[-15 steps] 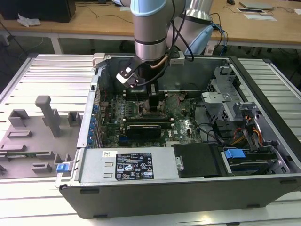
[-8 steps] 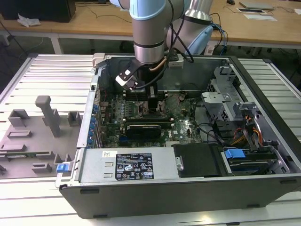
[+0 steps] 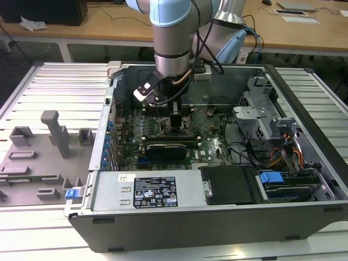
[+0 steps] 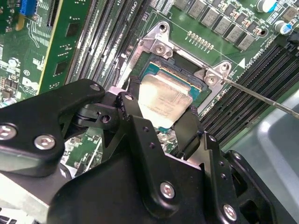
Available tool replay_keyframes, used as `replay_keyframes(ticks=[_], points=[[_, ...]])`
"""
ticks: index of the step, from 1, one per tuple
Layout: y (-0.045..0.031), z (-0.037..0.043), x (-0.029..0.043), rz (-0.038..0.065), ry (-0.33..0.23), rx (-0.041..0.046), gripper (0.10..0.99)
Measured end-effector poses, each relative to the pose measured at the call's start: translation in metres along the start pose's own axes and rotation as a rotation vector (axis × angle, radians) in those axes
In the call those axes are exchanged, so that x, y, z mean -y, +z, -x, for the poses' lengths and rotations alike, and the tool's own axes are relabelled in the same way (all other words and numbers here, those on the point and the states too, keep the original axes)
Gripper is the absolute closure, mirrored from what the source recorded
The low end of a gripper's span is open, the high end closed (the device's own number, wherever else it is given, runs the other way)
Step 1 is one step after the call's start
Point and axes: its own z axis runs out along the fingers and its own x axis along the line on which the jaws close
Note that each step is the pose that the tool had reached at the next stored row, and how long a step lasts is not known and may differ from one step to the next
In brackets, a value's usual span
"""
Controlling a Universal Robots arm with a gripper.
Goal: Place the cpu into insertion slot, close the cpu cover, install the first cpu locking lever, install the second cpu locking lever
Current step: 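Place the cpu into insertion slot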
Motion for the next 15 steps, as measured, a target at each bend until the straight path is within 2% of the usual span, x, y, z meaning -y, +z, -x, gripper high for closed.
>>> replay_keyframes(ticks=[6, 9, 15], points=[[0.0025, -0.0015, 0.0012, 0.001, 0.0, -0.0051, 0.545], [0.0041, -0.0017, 0.0017, 0.0, 0.0, -0.0115, 0.545], [0.0043, -0.0018, 0.0016, 0.001, 0.0, -0.0123, 0.533]])
